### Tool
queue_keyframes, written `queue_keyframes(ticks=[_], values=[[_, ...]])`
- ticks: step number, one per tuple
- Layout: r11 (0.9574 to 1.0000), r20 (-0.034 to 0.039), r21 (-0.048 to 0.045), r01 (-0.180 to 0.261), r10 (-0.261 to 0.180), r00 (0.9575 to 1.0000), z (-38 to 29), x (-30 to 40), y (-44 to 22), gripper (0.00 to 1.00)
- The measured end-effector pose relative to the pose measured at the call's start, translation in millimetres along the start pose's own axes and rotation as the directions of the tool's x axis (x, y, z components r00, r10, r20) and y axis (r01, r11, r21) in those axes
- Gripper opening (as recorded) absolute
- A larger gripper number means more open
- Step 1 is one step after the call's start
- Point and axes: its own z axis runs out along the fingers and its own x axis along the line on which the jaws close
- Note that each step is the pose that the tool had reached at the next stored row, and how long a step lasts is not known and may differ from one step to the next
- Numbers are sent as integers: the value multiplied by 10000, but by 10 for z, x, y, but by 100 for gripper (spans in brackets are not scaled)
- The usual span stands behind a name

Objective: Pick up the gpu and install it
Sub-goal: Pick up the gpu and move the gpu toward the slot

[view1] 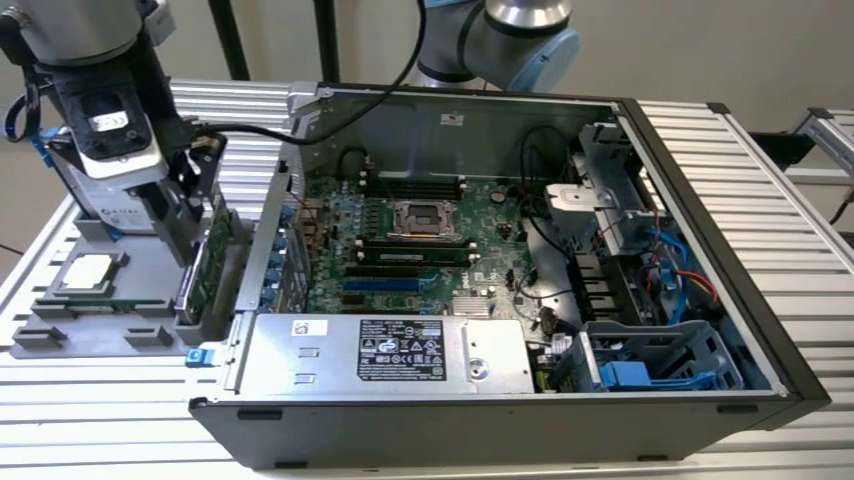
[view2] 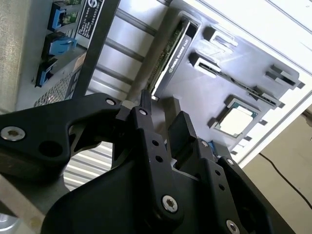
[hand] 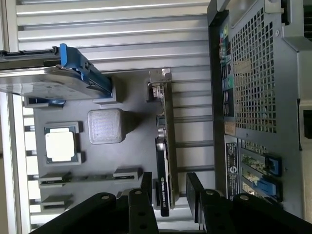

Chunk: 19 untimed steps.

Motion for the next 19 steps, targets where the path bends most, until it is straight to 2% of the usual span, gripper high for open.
queue_keyframes(ticks=[19], values=[[10000, 10, 0, -1, 1, 10000, 227, 1, -11, 100]])
